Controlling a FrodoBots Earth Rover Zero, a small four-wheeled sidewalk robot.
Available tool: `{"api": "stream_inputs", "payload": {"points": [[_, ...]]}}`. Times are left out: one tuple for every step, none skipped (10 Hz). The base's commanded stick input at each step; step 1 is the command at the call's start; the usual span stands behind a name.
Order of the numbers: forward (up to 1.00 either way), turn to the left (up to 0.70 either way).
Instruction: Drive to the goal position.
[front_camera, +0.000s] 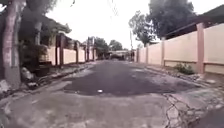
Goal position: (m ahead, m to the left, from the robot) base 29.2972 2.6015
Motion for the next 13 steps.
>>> {"api": "stream_inputs", "payload": {"points": [[1.0,0.0],[1.0,0.0],[1.0,0.0],[1.0,0.0],[1.0,0.0],[1.0,0.0],[1.0,0.0],[1.0,0.0],[1.0,0.0],[1.0,0.0],[1.0,0.0],[1.0,0.0],[1.0,0.0]]}}
